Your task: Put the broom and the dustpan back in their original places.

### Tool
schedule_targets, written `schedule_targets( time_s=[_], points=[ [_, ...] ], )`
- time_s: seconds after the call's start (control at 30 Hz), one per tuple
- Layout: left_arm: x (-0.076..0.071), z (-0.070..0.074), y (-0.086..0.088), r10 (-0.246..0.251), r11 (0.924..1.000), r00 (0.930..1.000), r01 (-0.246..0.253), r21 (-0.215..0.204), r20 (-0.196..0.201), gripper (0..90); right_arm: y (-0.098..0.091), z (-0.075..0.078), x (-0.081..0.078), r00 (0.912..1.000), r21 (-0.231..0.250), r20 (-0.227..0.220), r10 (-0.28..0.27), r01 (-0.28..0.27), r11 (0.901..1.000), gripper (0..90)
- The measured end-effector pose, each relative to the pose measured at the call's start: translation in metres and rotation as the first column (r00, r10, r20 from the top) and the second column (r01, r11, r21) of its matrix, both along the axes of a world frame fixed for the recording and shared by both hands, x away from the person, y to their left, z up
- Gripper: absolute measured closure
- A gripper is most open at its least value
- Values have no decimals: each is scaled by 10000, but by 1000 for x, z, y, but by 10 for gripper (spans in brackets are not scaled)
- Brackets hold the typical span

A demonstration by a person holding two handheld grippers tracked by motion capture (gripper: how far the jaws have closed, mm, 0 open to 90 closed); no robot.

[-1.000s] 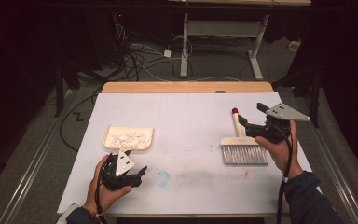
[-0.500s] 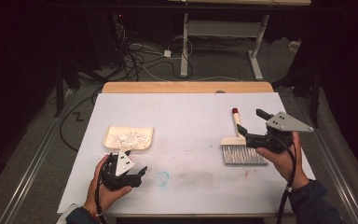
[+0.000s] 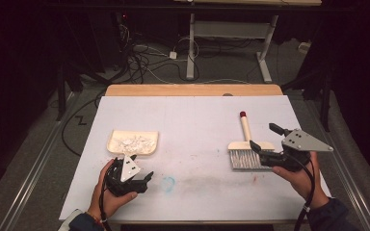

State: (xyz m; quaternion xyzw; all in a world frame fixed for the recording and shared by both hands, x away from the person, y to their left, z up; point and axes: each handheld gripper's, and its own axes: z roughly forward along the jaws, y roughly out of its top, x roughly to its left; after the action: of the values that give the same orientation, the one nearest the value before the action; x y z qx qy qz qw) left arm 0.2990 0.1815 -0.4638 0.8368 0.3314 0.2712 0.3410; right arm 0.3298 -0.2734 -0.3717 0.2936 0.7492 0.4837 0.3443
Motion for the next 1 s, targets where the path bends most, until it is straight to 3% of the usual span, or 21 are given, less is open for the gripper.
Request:
schedule_targets(
  time_s=[0.4,0.47,0.53,0.67,0.77,0.87,1.0],
  points=[
    [1,0,-1,-66,10000,10000,66,-29,-1,193,-9,-16,-16,9998,-276,42,171,-170,9995,181],
    [2,1,-1,-111,9999,9999,111,-112,66,187,-11,-20,-18,9997,-448,249,87,-76,9990,182],
    [2,2,0,-154,9998,9998,155,-80,86,187,-14,-24,-19,9999,-277,79,137,-134,9995,182],
    [2,2,-1,-278,9996,9994,278,20,205,187,-17,-37,-21,9997,-601,-194,-161,149,9981,182],
    [3,2,-3,-307,9995,9994,307,-24,142,186,-21,-47,-22,9975,-453,-556,-434,409,9981,185],
    [5,2,-3,-398,9992,9991,399,-44,146,186,-24,-58,-26,9949,-827,-530,-860,814,9932,184],
    [4,2,-3,-397,9990,9990,401,-206,193,166,-28,-76,-30,9831,-678,-989,-1538,1475,9867,180]
  ],
)
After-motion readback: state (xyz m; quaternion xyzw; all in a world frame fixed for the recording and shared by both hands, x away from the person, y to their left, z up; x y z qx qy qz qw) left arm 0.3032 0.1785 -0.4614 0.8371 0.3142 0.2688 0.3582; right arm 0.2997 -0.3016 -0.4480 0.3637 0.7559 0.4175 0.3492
